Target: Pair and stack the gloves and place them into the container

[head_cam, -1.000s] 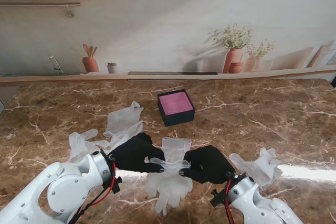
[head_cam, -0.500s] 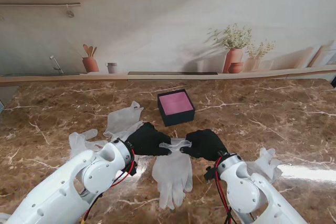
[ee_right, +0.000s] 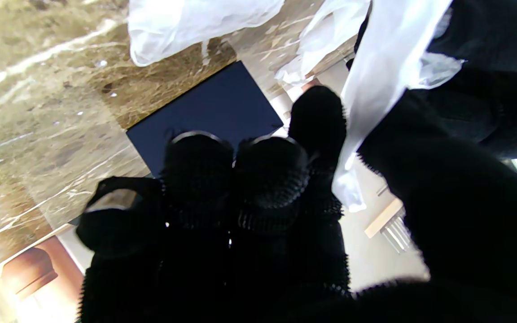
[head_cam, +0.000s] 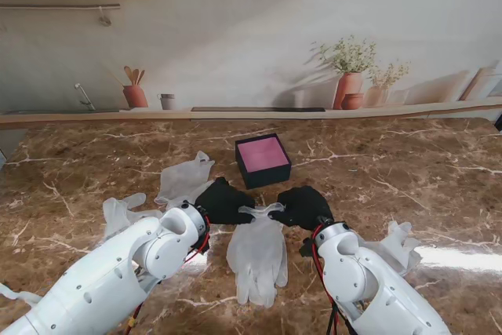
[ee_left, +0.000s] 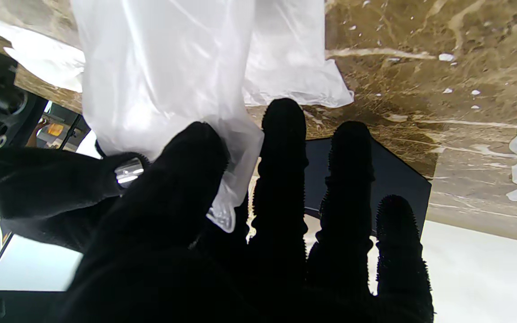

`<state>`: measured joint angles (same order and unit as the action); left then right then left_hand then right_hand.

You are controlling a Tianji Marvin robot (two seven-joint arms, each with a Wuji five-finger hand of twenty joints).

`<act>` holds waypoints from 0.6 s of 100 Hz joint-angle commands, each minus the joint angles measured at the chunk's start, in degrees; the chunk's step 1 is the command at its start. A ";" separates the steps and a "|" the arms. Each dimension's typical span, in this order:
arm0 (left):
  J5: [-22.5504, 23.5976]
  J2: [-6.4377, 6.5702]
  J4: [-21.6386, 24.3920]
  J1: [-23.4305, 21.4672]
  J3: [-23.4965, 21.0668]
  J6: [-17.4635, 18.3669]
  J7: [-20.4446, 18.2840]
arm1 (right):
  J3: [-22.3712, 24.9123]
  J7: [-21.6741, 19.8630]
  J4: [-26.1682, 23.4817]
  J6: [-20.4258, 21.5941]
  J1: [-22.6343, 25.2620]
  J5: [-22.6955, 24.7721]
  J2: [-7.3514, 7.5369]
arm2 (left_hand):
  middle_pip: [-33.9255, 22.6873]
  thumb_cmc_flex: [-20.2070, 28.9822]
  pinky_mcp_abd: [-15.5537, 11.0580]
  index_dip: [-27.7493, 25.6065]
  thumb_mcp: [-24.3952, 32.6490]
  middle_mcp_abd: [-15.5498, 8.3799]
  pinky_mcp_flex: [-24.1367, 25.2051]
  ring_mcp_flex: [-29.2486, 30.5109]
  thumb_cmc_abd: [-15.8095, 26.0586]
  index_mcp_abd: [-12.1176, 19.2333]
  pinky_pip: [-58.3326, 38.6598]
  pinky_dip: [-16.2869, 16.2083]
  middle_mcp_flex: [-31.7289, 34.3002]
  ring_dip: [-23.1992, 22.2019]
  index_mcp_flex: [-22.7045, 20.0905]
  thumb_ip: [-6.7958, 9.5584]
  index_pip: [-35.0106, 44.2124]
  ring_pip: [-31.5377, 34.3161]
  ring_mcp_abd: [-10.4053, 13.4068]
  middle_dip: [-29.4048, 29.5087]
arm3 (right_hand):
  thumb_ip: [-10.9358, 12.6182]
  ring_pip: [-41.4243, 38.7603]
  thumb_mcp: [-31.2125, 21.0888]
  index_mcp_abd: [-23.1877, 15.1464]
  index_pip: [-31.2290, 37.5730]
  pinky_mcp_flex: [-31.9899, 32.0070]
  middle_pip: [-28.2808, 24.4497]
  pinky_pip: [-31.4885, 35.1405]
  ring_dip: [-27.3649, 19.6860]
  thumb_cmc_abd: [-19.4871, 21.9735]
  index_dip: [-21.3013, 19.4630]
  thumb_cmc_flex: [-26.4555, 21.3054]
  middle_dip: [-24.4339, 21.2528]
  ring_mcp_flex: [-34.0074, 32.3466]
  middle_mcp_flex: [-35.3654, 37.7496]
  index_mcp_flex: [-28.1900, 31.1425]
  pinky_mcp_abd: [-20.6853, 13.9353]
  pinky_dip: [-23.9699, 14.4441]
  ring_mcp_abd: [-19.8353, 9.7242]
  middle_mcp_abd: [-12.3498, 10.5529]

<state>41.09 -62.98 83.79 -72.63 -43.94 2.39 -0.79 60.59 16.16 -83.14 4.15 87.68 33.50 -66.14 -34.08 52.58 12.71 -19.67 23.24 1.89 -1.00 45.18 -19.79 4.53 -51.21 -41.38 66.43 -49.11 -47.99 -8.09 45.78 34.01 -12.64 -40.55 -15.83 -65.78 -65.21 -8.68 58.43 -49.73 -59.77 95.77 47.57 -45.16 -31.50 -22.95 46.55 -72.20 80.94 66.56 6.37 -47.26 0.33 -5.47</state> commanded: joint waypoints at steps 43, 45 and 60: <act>-0.51 -2.75 -8.43 6.25 7.38 -2.83 5.21 | -3.50 3.01 4.40 -6.39 -3.94 3.37 -1.05 | -1.80 -2.85 0.06 3.01 4.83 -1.51 -0.38 -0.62 -1.28 1.86 -3.06 -1.30 0.60 -0.42 -0.97 -0.37 2.25 3.02 0.89 1.05 | 2.43 -3.10 -2.33 -2.11 3.01 -1.16 -4.50 5.16 1.38 -4.93 -2.89 1.48 1.44 -3.17 2.11 2.91 -0.60 1.05 -1.90 -1.01; -0.55 -2.87 -8.72 6.44 7.69 -3.13 5.42 | -3.72 3.01 4.66 -6.76 -4.18 3.56 -1.04 | -1.70 -3.04 0.05 3.17 5.03 -1.50 -0.36 -0.68 -1.46 1.75 -3.06 -1.25 0.48 -0.35 -0.90 -0.43 2.26 2.96 0.94 1.18 | 2.41 -3.10 -2.29 -2.15 3.03 -1.14 -4.51 5.15 1.38 -4.96 -2.90 1.47 1.43 -3.17 2.11 2.92 -0.62 1.05 -1.91 -1.01; -0.65 -3.49 -10.64 7.68 9.57 -4.63 6.37 | -5.80 3.54 8.15 -8.00 -6.47 4.58 -1.13 | -1.42 -3.44 0.00 3.50 5.25 -1.57 -0.27 -0.80 -2.08 1.72 -2.96 -1.08 0.22 -0.10 -0.75 -0.66 2.11 2.67 1.03 1.55 | 2.37 -2.94 -1.90 -2.32 2.91 -1.00 -4.46 5.05 1.33 -4.33 -2.82 1.39 1.33 -3.13 2.04 2.77 -0.80 1.11 -2.17 -1.18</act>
<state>40.52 -65.80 74.12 -65.31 -34.80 -1.74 5.24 55.37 20.11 -77.32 -3.77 82.00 38.12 -66.85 -34.75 49.52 12.71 -17.21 26.47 1.73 -1.64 45.17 -20.37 4.67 -52.68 -41.93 66.41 -49.12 -47.99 -8.12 46.40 35.47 -12.64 -39.49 -14.78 -67.23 -65.58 -10.02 59.71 -49.81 -61.65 95.89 47.64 -48.82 -33.60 -22.84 47.18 -72.20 80.95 67.53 6.37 -47.21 0.33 -5.51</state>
